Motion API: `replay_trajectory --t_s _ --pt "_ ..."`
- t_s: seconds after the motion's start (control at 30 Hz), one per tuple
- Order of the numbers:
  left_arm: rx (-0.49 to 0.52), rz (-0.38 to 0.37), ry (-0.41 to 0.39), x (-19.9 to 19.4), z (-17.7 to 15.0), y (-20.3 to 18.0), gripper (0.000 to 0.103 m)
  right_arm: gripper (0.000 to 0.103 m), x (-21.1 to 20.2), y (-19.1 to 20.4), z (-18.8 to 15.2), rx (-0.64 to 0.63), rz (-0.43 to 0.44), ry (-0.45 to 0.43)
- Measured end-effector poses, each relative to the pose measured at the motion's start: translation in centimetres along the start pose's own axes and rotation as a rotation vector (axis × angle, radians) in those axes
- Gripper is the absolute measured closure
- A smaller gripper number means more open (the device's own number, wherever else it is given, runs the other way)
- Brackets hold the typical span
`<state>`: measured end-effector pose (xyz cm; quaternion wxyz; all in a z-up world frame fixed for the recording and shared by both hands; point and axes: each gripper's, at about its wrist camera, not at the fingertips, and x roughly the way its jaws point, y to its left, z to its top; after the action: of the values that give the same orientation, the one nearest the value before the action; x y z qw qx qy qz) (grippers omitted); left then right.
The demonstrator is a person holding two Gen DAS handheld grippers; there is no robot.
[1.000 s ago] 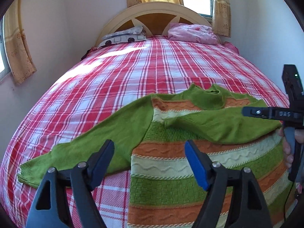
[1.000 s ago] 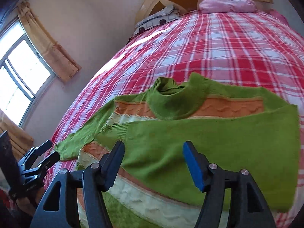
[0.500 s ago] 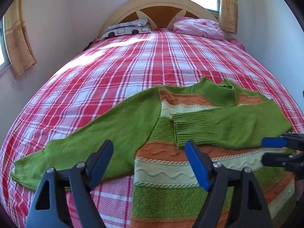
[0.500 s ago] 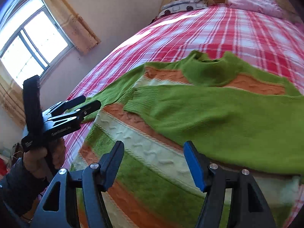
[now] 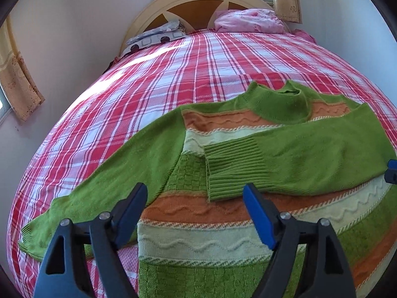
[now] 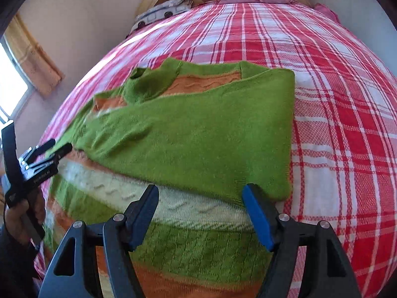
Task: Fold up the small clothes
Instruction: 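Open the right gripper to release the sleeve and withdraw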
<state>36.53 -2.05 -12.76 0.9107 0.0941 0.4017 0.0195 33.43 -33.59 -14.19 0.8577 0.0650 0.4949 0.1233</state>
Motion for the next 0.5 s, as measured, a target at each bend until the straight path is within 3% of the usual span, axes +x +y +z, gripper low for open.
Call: replay_trajectory --t_s 0.17,0.3,0.37,0.5 --pt "-0.05 0.032 -0.003 -0.8 -0.7 3.2 0.016 0.032 -1.2 2.7 2.3 -0.051 0.014 -0.084" --pt "-0.112 0.09 -0.026 -2.0 -1.3 7.1 0.012 0.031 3.4 2.0 2.8 -0.004 -0.019 0.032" --pt "-0.134 0.128 -0.037 -2.8 -2.1 9.5 0.012 0.031 3.3 2.4 1.7 -0.055 -0.041 0.012" --pt "-0.218 0.203 -0.027 -3.8 -4.8 15.9 0.006 0.031 1.9 4.2 1.3 -0.097 -0.076 0.057"
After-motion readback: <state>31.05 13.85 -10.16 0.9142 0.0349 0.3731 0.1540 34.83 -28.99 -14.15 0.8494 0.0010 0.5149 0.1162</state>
